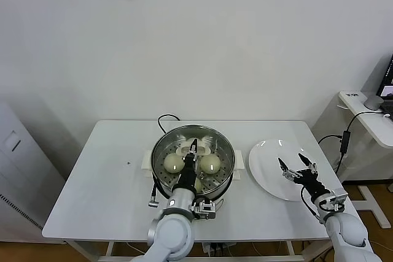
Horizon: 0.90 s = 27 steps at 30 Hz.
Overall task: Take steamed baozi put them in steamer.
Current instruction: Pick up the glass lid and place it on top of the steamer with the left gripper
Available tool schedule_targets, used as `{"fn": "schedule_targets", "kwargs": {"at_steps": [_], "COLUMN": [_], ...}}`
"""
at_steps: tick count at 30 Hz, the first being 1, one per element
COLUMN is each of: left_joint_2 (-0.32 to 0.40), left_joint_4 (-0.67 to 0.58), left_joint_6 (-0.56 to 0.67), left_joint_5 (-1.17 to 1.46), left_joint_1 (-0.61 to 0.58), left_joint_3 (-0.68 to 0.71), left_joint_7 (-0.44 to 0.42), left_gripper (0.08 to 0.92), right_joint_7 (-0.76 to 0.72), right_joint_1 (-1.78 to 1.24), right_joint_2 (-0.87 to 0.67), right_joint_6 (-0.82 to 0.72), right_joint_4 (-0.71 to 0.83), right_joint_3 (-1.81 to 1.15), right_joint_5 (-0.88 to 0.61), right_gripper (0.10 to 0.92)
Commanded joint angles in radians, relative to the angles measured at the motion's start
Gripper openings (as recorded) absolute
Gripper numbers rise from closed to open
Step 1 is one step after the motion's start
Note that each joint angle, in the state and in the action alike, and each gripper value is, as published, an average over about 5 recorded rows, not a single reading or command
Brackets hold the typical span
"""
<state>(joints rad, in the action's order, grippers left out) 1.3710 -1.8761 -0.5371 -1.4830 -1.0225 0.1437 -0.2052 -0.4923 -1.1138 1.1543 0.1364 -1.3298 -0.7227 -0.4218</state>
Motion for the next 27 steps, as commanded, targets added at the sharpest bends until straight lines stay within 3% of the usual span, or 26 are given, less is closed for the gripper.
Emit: {"fn": "schedule_targets", "kwargs": {"at_steps": [1, 5, 11, 14, 19, 23, 27], "left_joint_2": [-0.01, -0.033, -0.111, -0.161, -0.235, -0.233, -0.184], "left_joint_4": [-0.015, -0.093, -0.305, -0.404, -0.426, -0.427, -0.425], "left_joint_6": [0.005, 0.024, 0.098, 0.164, 0.29, 0.312, 0.295], "left_joint_5": [0.029, 0.083, 0.315, 0.571, 1.106, 1.542, 1.865], "left_joint_1": [-0.015, -0.051, -0.137, -0.157, -0.123, -0.109, -0.118], "left_joint_3": [-0.006, -0.023, -0.087, -0.158, -0.294, -0.416, -0.585], "left_joint_7": [0.013, 0.006, -0.044, -0.108, -0.214, -0.161, -0.035], "left_gripper": [0.109, 0.169, 0.341, 0.428, 0.575, 0.688, 0.786], "right_joint_7": [-0.001, -0.002, -0.003, -0.003, -0.004, -0.003, 0.01], "right_joint_1": [-0.001, 0.0, 0.005, 0.006, 0.01, 0.008, 0.005], "right_joint_2": [0.002, 0.002, 0.002, -0.001, 0.011, 0.01, 0.007], "right_joint_6": [0.001, 0.002, 0.002, 0.001, 0.0, -0.013, -0.029], "right_joint_4": [0.0, 0.003, 0.007, 0.008, 0.009, -0.004, -0.029], "right_joint_3": [-0.001, -0.002, -0.002, -0.002, -0.003, -0.004, -0.002], "right_joint_5": [0.0, 0.0, 0.0, -0.001, -0.004, -0.023, -0.044], "right_gripper": [0.823, 0.823, 0.823, 0.823, 0.823, 0.823, 0.823]}}
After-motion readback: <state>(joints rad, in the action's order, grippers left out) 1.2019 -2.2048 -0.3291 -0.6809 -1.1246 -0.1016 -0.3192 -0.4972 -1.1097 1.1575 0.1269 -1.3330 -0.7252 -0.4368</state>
